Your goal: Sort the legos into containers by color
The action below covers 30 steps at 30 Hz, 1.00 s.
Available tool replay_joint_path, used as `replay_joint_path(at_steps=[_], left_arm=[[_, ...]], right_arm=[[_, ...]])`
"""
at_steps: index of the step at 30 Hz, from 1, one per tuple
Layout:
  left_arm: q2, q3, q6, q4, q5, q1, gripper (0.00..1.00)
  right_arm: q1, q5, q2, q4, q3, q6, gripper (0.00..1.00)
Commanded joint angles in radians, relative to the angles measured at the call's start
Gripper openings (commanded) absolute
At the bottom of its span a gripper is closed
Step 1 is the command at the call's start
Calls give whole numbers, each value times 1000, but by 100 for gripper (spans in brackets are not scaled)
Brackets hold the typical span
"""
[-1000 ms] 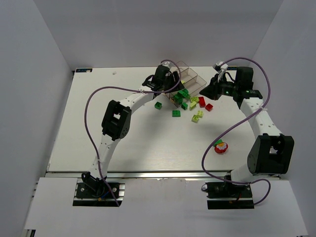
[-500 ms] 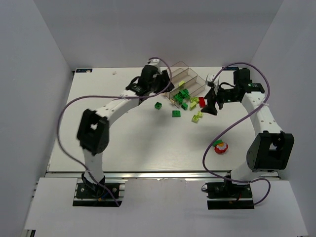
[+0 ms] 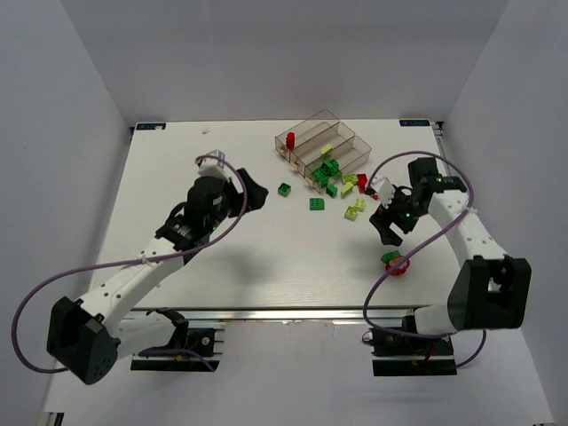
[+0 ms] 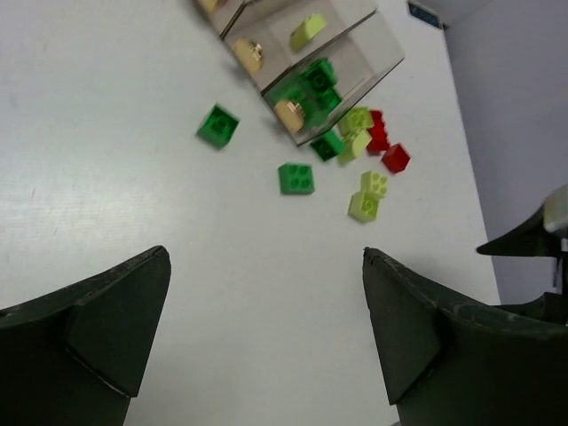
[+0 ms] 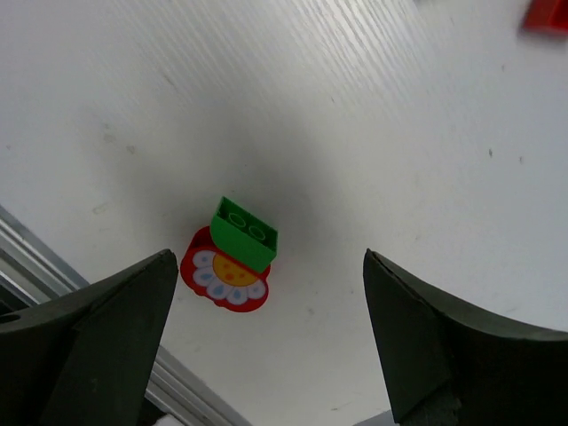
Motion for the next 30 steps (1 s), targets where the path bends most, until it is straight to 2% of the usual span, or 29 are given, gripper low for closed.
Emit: replay_joint_path(at_steps=[1, 4, 9, 13, 30], left_arm=[[-121, -93, -85, -17, -61, 3, 98], [-162, -150, -108, 3, -78, 4, 98], [-153, -157, -105, -21, -66, 3, 98], [-150, -164, -126, -29, -64, 4, 98], [-233, -231, -172, -43, -98, 4, 98]], right_arm=[[20, 194, -92, 118, -82, 261, 89], [30, 228, -88, 110, -115, 326, 89], [32, 174, -42, 70, -164, 437, 89], [32, 208, -22, 100, -212, 501, 90], [34, 324, -10, 177, -333, 483, 89]])
